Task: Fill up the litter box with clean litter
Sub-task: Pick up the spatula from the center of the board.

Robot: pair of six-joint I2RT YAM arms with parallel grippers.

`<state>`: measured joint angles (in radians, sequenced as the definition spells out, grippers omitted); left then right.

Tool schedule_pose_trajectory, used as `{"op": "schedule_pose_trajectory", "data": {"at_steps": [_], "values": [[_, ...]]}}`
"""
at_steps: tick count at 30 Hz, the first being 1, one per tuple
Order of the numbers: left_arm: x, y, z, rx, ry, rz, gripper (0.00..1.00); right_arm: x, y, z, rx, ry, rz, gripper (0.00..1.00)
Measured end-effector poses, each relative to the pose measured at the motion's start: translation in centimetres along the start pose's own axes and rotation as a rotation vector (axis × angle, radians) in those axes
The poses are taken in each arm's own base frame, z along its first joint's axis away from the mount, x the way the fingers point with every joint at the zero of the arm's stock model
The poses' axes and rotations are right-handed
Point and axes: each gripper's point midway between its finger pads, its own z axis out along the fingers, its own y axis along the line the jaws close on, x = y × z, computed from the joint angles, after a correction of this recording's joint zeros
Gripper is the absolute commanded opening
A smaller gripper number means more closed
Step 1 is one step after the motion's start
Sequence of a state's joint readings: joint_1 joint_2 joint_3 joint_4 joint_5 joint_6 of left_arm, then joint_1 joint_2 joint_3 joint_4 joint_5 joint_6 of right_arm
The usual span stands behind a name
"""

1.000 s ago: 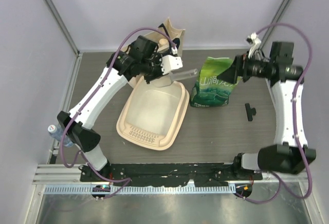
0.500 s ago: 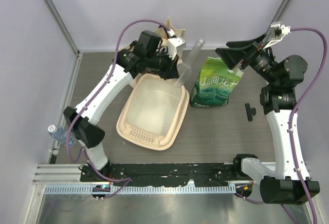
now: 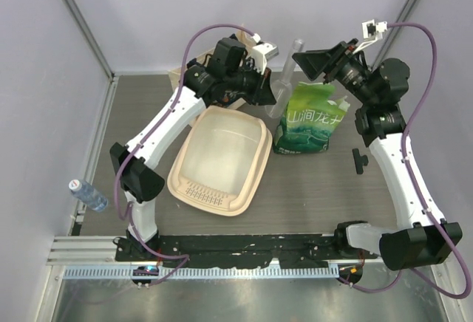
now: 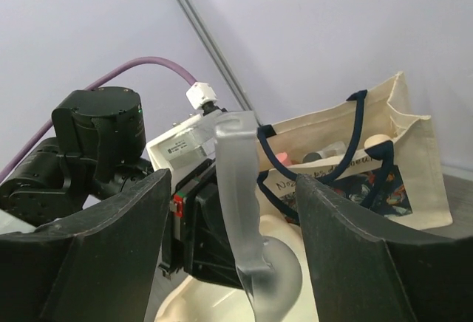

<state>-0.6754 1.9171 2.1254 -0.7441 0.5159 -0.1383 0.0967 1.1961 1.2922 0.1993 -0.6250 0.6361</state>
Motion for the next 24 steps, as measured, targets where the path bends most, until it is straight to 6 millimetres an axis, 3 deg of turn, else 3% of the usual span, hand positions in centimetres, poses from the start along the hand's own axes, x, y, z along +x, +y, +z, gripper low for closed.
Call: {"op": "schedule_pose_trajectory", "data": {"at_steps": [2,5,10,14,24], "values": [[-0.2,-0.2,0.0,0.0,-0.004,0.0,0.0,0.1,0.4,0.7,0.005,-0.004,-0.013,0.61],[-0.2,-0.3,0.1,-0.003,-0.006,0.001,0.0,0.5,0.7,1.3,0.018,0.008,-0.034,0.57],[-0.2,-0.1,0.1,-0.02,-0.005,0.007,0.0,1.3,-0.6,2.0,0.067,0.051,-0.067,0.56],[0.1,0.2,0.1,-0.036,0.005,0.01,0.0,2.8,-1.8,2.2,0.097,0.103,-0.057,0.49],[0.6,0.4,0.0,-0.044,0.025,0.006,0.0,3.7,-1.7,2.3,0.085,0.131,-0.052,0.43]]}}
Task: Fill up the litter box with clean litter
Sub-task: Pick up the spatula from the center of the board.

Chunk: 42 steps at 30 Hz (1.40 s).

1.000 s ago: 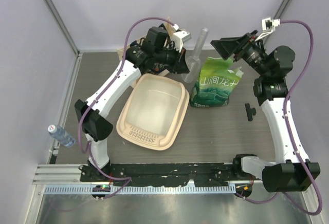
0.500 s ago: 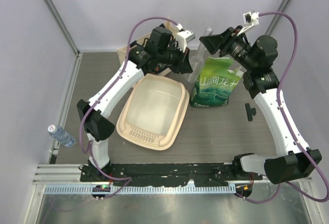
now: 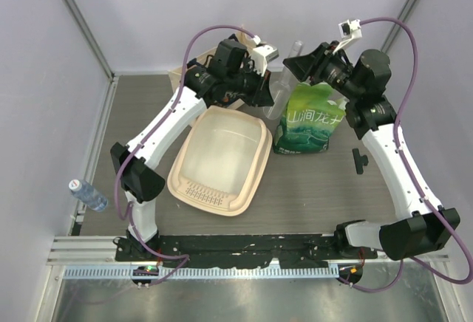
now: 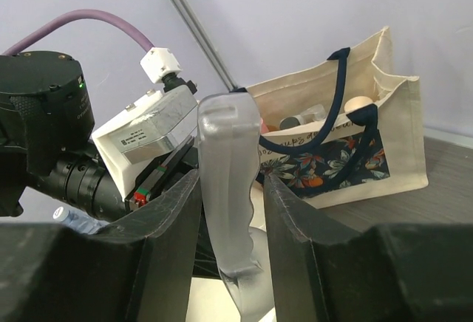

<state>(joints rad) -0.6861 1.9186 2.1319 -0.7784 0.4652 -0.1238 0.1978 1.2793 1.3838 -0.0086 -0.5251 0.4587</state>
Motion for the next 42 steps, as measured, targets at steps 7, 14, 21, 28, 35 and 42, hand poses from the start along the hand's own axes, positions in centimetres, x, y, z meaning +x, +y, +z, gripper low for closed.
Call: {"op": "schedule_pose_trajectory", "data": {"at_steps": [7,14,21,28,35,42], "values": [[-0.1,0.0,0.0,0.001,-0.003,0.002,0.0,1.3,0.5,0.5,-0.024,0.036,0.013,0.4],[-0.1,-0.1,0.0,0.004,-0.002,0.002,0.0,2.1,0.5,0.5,-0.021,0.059,0.011,0.38],[-0.1,-0.1,0.0,0.007,-0.002,0.002,0.0,2.0,0.5,0.6,-0.024,0.056,-0.005,0.42],[-0.1,-0.3,0.0,0.019,-0.002,0.003,0.0,1.7,0.6,0.6,-0.03,0.044,-0.012,0.44],[0.0,-0.5,0.0,0.026,-0.001,0.002,0.0,1.6,1.0,0.6,-0.056,0.043,-0.02,0.14],[0.0,-0.5,0.0,0.032,0.001,0.006,0.4,1.7,1.1,0.4,-0.08,0.065,-0.039,0.01]]}}
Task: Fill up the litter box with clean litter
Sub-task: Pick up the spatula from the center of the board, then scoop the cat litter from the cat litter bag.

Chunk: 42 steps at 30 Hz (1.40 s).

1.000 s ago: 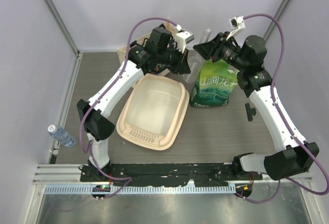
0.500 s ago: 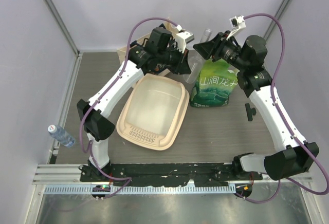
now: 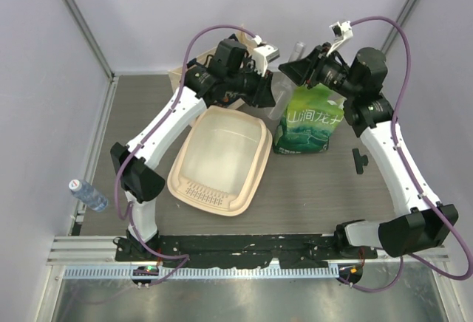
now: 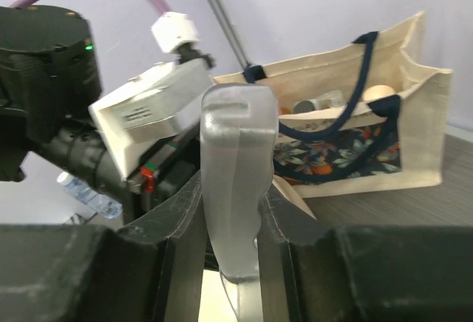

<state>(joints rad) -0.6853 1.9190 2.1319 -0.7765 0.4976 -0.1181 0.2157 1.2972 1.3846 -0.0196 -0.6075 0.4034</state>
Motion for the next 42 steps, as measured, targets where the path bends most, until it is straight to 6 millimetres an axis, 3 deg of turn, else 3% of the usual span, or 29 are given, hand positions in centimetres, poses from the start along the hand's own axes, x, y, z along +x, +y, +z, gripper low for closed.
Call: {"op": "schedule_pose_trajectory", "data": {"at_steps": [1,4,8,10,16,20,23,25,30,32,34,35,36,38,42], "values": [[-0.1,0.0,0.0,0.0,-0.004,0.007,0.58,-0.1,-0.2,-0.1,-0.002,0.009,0.001,0.01],[-0.6,0.4,-0.1,-0.005,-0.023,0.022,0.74,-1.2,-2.4,-1.4,0.057,0.02,0.017,0.01],[-1.8,1.2,-0.3,-0.011,-0.067,0.043,0.79,-5.2,-8.1,-5.6,0.212,-0.043,0.057,0.01],[-2.8,1.6,-0.5,-0.011,-0.104,0.062,0.8,-8.3,-10.1,-8.3,0.249,-0.099,0.094,0.01],[-6.5,1.3,-0.9,0.035,-0.235,0.167,0.8,-14.3,-10.8,-13.0,0.199,-0.228,0.159,0.01],[-11.0,-0.4,0.1,0.093,-0.363,0.296,0.81,-15.5,-12.9,-16.5,0.285,-0.274,0.136,0.11],[-12.8,-1.3,2.1,0.126,-0.424,0.393,0.82,-15.3,-14.4,-18.2,0.362,-0.289,0.111,0.01],[-12.4,-1.7,4.3,0.15,-0.421,0.429,0.82,-14.8,-14.9,-18.6,0.394,-0.289,0.086,0.01],[-8.2,-1.6,10.1,0.186,-0.322,0.464,0.81,-13.2,-15.3,-19.3,0.487,-0.265,0.038,0.01],[-6.7,-1.6,11.3,0.194,-0.285,0.468,0.77,-12.7,-15.4,-19.6,0.51,-0.245,0.011,0.01],[-5.8,-1.9,12.2,0.195,-0.263,0.479,0.6,-12.0,-15.7,-19.7,0.518,-0.212,-0.018,0.01],[-5.7,-1.9,12.3,0.19,-0.26,0.485,0.5,-11.5,-15.7,-19.7,0.513,-0.192,-0.025,0.01],[-5.7,-2.0,12.4,0.184,-0.26,0.494,0.28,-10.9,-15.8,-19.7,0.506,-0.171,-0.026,0.01],[-5.9,-1.8,12.5,0.168,-0.266,0.517,0.0,-9.9,-16.2,-19.6,0.513,-0.142,-0.012,0.01],[-6.1,-1.0,12.5,0.134,-0.269,0.553,0.0,-8.7,-17.4,-19.6,0.554,-0.131,0.012,0.01]]}}
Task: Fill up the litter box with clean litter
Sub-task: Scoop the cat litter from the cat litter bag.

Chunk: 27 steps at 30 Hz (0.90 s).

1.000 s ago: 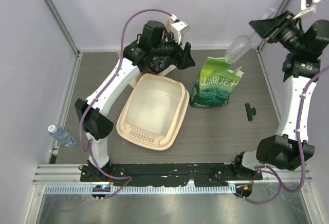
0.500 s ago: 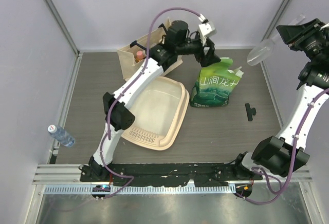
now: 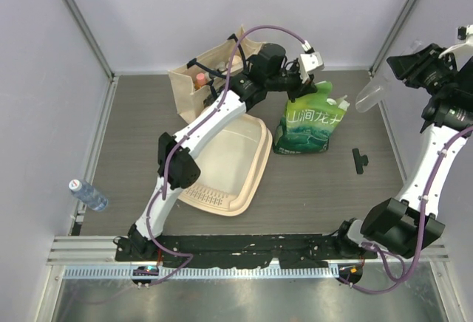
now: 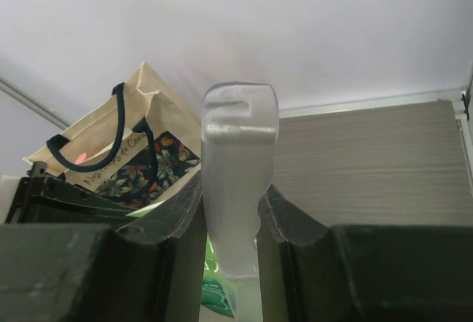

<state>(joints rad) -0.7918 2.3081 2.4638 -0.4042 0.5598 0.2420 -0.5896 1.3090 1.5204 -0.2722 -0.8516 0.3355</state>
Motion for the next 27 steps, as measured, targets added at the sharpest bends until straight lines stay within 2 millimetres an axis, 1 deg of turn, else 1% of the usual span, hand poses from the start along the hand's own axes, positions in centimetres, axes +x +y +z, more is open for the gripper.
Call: {"op": "schedule_pose_trajectory", "data": {"at_steps": [2,5,10,12,14,16,20,24,27], "values": [[0.1,0.1,0.0,-0.006,0.002,0.004,0.0,0.8,-0.5,0.5,0.017,0.0,0.014,0.01],[0.2,0.1,-0.1,-0.009,0.007,-0.002,0.0,1.8,-0.5,1.6,0.029,0.007,0.021,0.01],[0.1,-0.1,-0.2,-0.009,0.003,-0.023,0.0,4.0,2.9,4.2,-0.039,0.037,-0.012,0.01],[0.1,-0.2,-0.2,-0.01,0.001,-0.034,0.0,4.2,3.7,4.8,-0.054,0.037,-0.03,0.01],[0.1,-0.2,-0.3,-0.01,-0.001,-0.046,0.0,4.0,4.2,5.2,-0.055,0.021,-0.057,0.01],[0.1,-0.3,-0.3,-0.01,-0.002,-0.053,0.0,3.6,4.1,5.5,-0.045,0.001,-0.085,0.01],[0.0,-0.4,-0.3,-0.011,-0.006,-0.066,0.0,3.2,3.2,5.9,-0.011,-0.021,-0.13,0.01],[0.0,-0.4,-0.3,-0.012,-0.009,-0.08,0.0,3.7,2.2,6.5,0.011,-0.01,-0.14,0.01],[-0.1,-0.4,-0.3,-0.013,-0.011,-0.089,0.0,4.2,1.9,6.8,0.016,0.003,-0.137,0.01]]}}
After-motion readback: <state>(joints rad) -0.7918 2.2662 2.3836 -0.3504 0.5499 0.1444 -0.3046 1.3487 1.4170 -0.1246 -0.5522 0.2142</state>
